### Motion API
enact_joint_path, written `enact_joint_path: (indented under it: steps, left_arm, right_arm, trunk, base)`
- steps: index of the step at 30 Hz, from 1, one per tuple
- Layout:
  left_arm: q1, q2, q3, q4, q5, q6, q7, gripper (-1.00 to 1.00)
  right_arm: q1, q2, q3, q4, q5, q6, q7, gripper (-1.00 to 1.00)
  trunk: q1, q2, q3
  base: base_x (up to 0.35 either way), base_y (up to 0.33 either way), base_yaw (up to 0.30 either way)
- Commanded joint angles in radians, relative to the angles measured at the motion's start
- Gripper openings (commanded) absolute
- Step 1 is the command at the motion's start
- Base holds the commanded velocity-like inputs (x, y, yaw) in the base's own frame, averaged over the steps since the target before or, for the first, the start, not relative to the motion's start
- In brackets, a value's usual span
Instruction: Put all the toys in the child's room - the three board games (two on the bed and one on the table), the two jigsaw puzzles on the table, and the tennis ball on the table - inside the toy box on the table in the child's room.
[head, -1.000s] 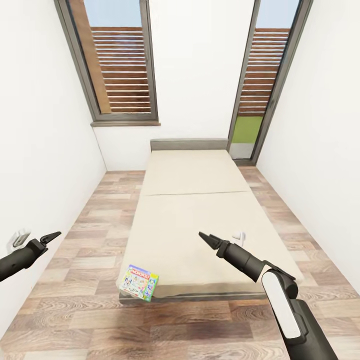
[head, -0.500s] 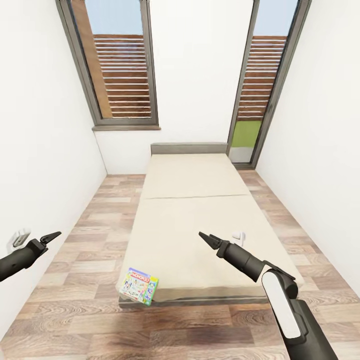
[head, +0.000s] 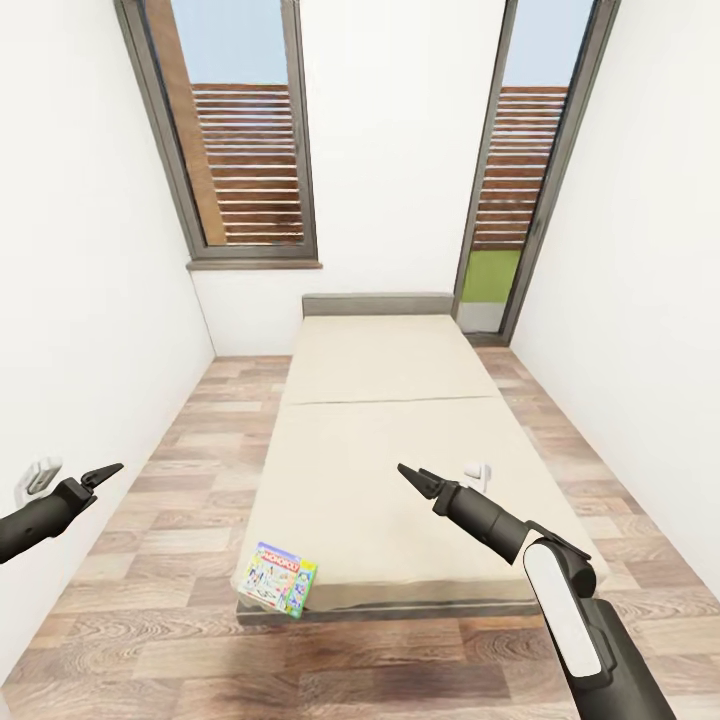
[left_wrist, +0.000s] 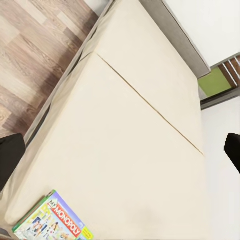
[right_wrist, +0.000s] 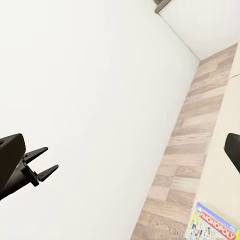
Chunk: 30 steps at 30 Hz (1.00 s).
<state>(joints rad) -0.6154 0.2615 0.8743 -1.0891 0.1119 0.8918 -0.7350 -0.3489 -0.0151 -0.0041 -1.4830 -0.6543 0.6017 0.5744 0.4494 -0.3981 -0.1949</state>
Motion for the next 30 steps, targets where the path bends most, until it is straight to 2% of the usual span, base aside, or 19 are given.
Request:
enact_joint_path:
  steps: [1,30]
  left_arm:
    - [-0.001,0.0,0.002,0.0,0.005,0.007,0.0,1.0]
    - [-0.001,-0.002,0.002,0.0,0.005,0.007,0.0,1.0]
  right_arm:
    - [-0.001,0.0,0.0,0.0,-0.007,0.007,-0.001,1.0]
    - [-0.001,0.001,0.0,0.008,-0.007,0.006,-0.001,1.0]
  trunk:
    - [0.001,-0.002,0.0]
    - [0.001,-0.002,0.047]
  base:
    - [0.0,0.0,0.0]
    - [0.0,0.0,0.0]
